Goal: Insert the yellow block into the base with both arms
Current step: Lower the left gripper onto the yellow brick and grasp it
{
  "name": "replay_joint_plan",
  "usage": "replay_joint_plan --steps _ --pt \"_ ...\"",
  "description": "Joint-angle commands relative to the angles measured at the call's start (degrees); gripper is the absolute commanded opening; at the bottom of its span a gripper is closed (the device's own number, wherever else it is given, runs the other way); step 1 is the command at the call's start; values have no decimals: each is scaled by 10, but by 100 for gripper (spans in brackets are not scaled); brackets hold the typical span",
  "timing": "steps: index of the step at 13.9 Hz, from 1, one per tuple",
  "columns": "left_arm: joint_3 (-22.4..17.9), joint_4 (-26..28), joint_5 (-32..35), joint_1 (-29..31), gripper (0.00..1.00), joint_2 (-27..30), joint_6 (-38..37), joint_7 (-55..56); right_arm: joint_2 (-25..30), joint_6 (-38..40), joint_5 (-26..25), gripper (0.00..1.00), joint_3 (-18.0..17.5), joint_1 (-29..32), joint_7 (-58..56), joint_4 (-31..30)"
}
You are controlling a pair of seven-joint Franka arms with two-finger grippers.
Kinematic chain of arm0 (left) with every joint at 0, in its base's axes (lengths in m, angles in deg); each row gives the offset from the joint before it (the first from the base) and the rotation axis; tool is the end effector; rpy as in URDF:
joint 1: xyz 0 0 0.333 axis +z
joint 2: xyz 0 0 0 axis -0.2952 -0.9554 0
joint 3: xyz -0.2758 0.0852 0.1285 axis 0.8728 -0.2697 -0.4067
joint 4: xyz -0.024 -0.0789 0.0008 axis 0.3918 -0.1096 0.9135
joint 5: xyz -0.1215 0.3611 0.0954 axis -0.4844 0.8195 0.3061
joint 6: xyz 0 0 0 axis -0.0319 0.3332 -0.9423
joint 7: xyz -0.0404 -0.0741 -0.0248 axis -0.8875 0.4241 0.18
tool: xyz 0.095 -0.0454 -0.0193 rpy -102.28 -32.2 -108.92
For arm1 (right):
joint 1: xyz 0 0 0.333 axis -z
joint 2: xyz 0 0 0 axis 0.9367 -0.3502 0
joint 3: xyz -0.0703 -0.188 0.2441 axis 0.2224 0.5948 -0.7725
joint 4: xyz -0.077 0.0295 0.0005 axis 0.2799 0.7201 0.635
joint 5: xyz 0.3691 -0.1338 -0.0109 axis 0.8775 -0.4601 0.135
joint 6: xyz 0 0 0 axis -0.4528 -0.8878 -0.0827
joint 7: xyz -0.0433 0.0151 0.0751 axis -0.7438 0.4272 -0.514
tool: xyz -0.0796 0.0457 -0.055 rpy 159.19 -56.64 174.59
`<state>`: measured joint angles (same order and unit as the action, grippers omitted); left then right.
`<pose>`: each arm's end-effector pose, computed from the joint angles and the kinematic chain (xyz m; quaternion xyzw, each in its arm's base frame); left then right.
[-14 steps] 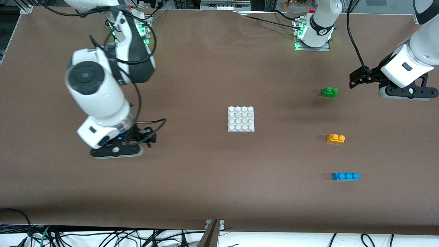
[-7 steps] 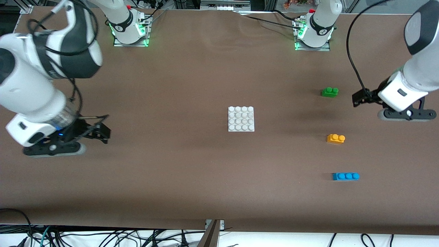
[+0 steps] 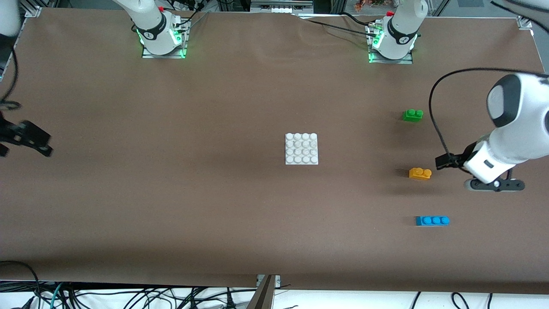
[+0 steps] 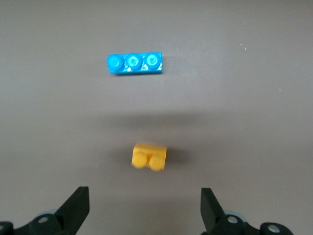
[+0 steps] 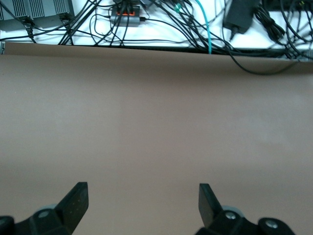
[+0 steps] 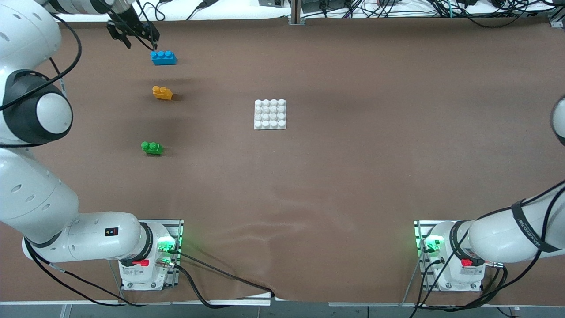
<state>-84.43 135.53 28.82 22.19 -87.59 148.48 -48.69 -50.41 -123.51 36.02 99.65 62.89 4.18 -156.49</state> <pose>0.6551 0.0109 0.3835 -0.9996 0.0062 0.0207 0.0180 0.6294 -0.0259 0.6389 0.9941 0.0014 0.1073 0.0150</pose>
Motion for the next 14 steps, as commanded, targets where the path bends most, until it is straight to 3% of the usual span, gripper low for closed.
replay_joint_plan --steps 1,7,14 --pt "2 50 14 12 100 -17 74 -50 54 -12 -5 100 -33 45 -8 -81" --pt "-2 180 14 38 100 -45 265 -99 77 28 -38 100 -47 54 -18 -108" --pt "3 190 12 45 100 -61 281 -118 66 39 -35 100 -44 51 -24 -99"
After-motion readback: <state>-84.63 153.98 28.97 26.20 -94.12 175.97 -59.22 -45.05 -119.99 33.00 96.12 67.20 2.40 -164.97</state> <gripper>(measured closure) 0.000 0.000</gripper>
